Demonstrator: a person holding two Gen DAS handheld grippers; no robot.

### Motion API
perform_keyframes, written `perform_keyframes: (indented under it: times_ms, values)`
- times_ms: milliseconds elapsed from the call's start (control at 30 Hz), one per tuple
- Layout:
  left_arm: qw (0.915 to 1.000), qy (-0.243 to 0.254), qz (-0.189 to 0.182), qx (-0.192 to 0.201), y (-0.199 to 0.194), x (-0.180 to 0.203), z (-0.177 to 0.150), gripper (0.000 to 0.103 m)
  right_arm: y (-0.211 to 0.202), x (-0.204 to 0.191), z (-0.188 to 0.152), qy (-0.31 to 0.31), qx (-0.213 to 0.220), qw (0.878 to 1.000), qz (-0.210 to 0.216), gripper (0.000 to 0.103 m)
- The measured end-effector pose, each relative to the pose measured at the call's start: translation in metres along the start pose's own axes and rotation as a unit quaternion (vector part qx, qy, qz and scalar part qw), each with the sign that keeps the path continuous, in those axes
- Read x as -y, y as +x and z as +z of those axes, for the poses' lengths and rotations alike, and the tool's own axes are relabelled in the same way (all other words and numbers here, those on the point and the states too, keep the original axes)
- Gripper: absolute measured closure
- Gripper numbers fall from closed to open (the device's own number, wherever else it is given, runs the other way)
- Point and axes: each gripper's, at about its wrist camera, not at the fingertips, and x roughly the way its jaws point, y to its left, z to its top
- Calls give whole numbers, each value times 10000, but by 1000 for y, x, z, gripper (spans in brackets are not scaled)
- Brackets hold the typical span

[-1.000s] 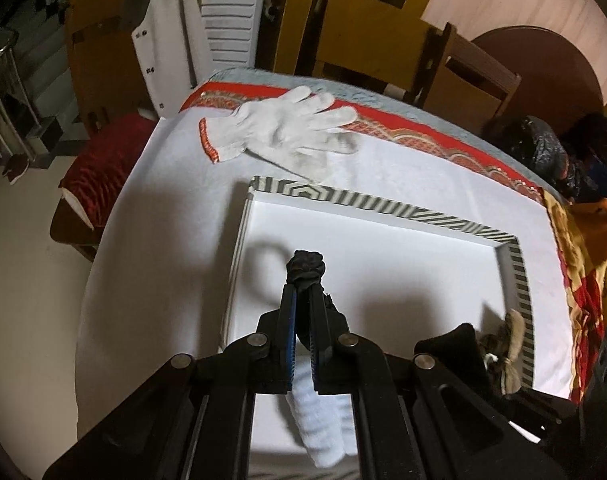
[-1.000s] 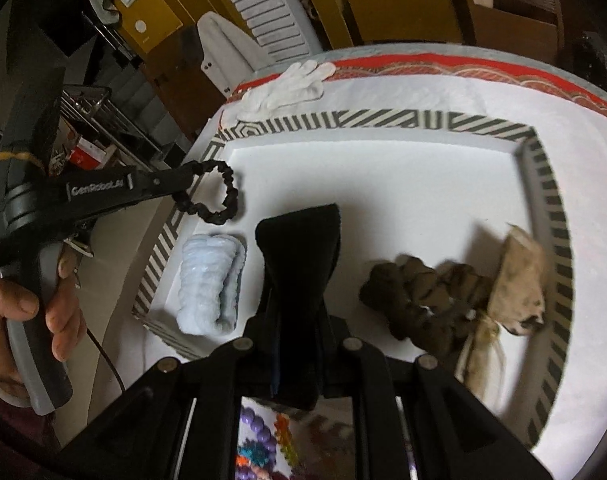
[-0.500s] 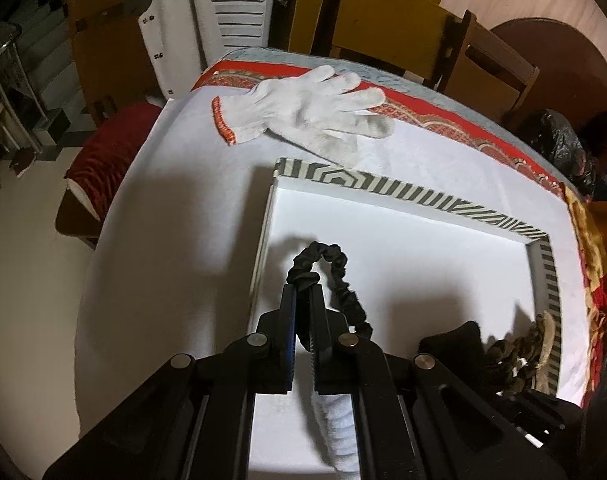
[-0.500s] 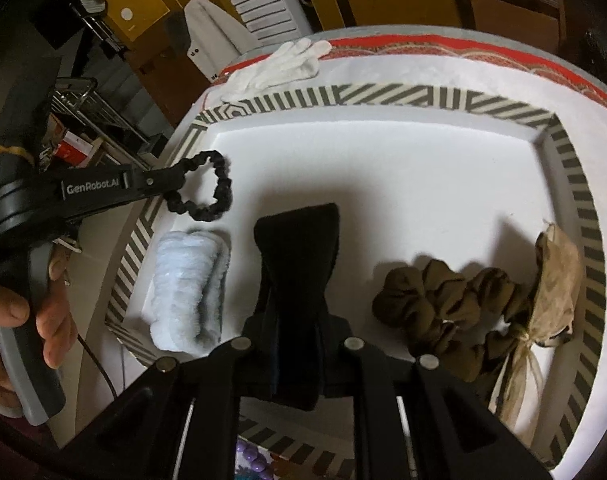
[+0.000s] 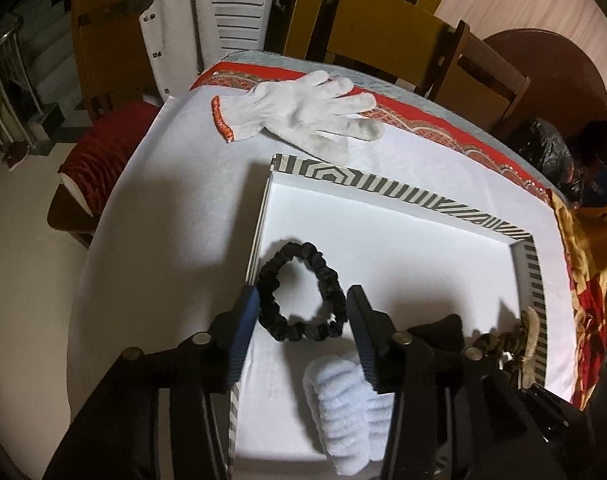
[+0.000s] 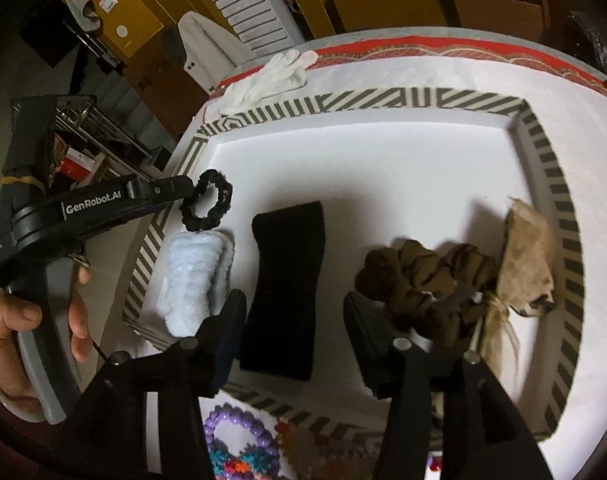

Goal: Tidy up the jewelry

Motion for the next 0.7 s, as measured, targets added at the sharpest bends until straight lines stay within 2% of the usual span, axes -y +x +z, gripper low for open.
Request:
perform_keyframes:
  times_ms: [367, 700]
  values:
    - [9981, 150, 398, 434, -46, 13, -27, 67, -47, -4, -13, -164, 498, 9983, -247, 35]
    - [9965, 244, 405, 687, -89, 26, -71, 67, -84, -2, -44, -275, 706, 9967, -304, 28]
